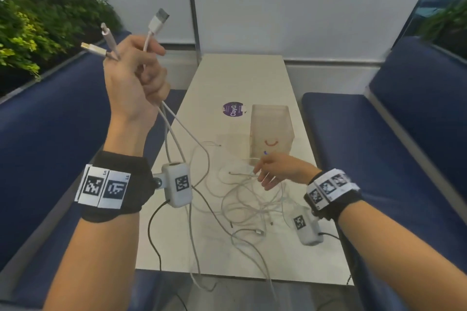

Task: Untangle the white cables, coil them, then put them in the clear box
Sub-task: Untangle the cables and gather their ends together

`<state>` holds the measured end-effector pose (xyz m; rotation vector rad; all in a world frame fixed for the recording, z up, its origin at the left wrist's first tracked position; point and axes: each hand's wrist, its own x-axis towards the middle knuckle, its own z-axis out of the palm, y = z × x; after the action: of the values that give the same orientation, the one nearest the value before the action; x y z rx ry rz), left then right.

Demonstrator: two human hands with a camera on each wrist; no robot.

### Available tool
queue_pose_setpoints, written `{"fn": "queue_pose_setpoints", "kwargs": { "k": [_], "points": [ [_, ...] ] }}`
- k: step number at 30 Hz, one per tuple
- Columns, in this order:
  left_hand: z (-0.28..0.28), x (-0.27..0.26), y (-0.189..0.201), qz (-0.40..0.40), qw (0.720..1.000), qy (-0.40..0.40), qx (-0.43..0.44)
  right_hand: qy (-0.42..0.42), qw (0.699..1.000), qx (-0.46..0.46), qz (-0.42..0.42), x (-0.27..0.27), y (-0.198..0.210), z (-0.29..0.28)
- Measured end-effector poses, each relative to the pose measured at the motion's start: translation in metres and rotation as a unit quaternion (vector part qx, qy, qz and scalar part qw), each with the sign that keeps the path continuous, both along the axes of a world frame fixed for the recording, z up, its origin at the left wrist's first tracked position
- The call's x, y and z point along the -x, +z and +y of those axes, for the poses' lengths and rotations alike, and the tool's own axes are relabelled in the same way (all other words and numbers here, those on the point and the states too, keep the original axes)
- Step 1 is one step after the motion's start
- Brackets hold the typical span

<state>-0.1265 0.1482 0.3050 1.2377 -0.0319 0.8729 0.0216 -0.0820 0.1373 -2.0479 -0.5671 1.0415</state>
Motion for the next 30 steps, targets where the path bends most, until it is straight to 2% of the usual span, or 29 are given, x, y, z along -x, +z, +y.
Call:
{"fn": "queue_pose_setpoints", "kwargs": {
  "k": [2, 5, 6, 9, 11, 13, 14, 16, 18, 20, 21, 23, 25, 28, 30],
  "points": [
    [-0.002, 0.004, 0.002, 0.006, 1.000, -0.019, 0.001, -0.060, 0.997, 0.025, -0.033, 0.002, -0.030, 0.020],
    [-0.005, 0.009, 0.004, 0.033, 0.999, -0.040, 0.001, -0.079, 0.974, 0.109, -0.182, -0.003, -0.073, 0.050],
    [-0.006, 0.011, 0.003, 0.048, 0.998, -0.045, -0.002, -0.095, 0.966, 0.124, -0.208, -0.005, -0.086, 0.056],
    [-0.012, 0.015, -0.002, 0.109, 0.992, -0.058, -0.012, -0.138, 0.954, 0.156, -0.216, -0.009, -0.121, 0.063],
    [-0.012, 0.018, -0.010, 0.155, 0.986, -0.054, -0.013, -0.124, 0.945, 0.197, -0.229, -0.010, -0.134, 0.064],
    [-0.009, 0.021, -0.022, 0.201, 0.978, -0.052, -0.005, -0.109, 0.945, 0.188, -0.245, -0.013, -0.136, 0.066],
    [-0.007, 0.020, -0.029, 0.226, 0.973, -0.052, 0.001, -0.125, 0.949, 0.145, -0.249, -0.012, -0.130, 0.068],
    [-0.001, 0.014, -0.047, 0.276, 0.960, -0.051, 0.018, -0.215, 0.952, 0.007, -0.219, -0.012, -0.115, 0.072],
    [0.002, 0.005, -0.065, 0.323, 0.945, -0.040, 0.031, -0.295, 0.941, -0.132, -0.104, -0.008, -0.084, 0.077],
    [0.001, -0.007, -0.082, 0.370, 0.928, -0.014, 0.033, -0.343, 0.889, -0.295, 0.075, -0.003, -0.048, 0.084],
    [0.000, -0.013, -0.089, 0.388, 0.921, -0.006, 0.036, -0.346, 0.862, -0.347, 0.130, 0.001, -0.024, 0.086],
    [-0.007, -0.025, -0.096, 0.410, 0.911, -0.005, 0.042, -0.312, 0.842, -0.408, 0.163, 0.005, 0.016, 0.087],
    [-0.014, -0.036, -0.098, 0.417, 0.908, -0.006, 0.029, -0.228, 0.864, -0.426, 0.139, 0.015, 0.045, 0.083],
    [-0.026, -0.046, -0.092, 0.375, 0.927, -0.016, 0.012, -0.099, 0.933, -0.346, -0.026, 0.035, 0.068, 0.077],
    [-0.028, -0.050, -0.087, 0.333, 0.943, -0.010, 0.010, -0.063, 0.942, -0.316, -0.098, 0.043, 0.075, 0.074]
  ]
}}
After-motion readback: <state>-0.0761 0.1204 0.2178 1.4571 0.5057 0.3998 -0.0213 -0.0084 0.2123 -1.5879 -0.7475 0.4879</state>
